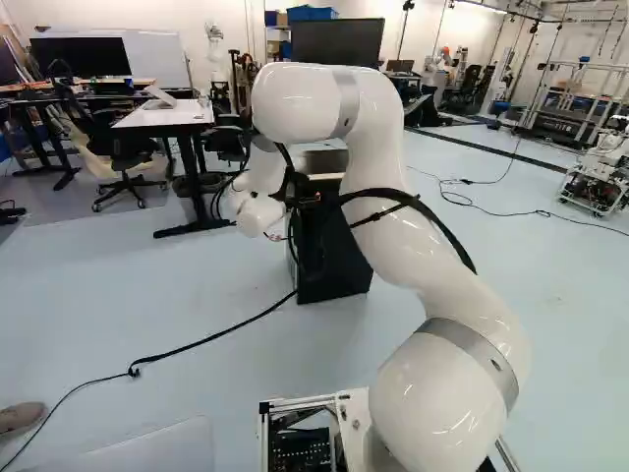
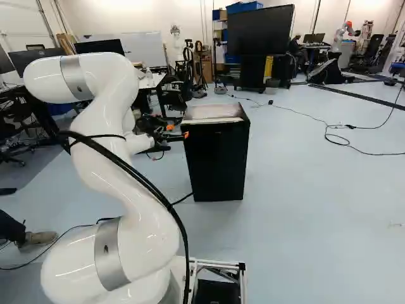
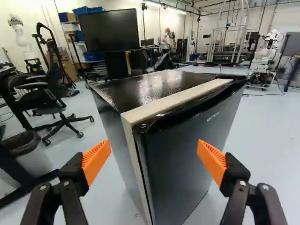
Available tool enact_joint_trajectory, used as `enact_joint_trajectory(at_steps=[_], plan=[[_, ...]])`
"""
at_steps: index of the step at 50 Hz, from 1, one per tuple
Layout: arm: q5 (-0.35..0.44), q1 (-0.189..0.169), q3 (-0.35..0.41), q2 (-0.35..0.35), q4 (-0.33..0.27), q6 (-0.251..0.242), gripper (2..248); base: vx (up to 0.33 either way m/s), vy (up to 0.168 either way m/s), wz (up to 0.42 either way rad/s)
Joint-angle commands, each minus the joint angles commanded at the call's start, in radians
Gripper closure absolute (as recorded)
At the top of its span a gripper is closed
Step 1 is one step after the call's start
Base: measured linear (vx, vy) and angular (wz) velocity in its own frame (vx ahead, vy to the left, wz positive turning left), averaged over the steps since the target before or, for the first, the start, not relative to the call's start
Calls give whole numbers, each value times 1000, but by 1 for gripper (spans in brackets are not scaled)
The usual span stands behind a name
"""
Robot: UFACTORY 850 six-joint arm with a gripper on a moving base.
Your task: Open the fridge door
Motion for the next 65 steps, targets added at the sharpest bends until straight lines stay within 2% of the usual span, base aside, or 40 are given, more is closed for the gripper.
enact_joint_trajectory(at_steps=[42,65], plan=[[0,-59,-59,-36,36,0,3,0,0,0],[0,-74,63,37,65,0,3,-1,-2,-8]])
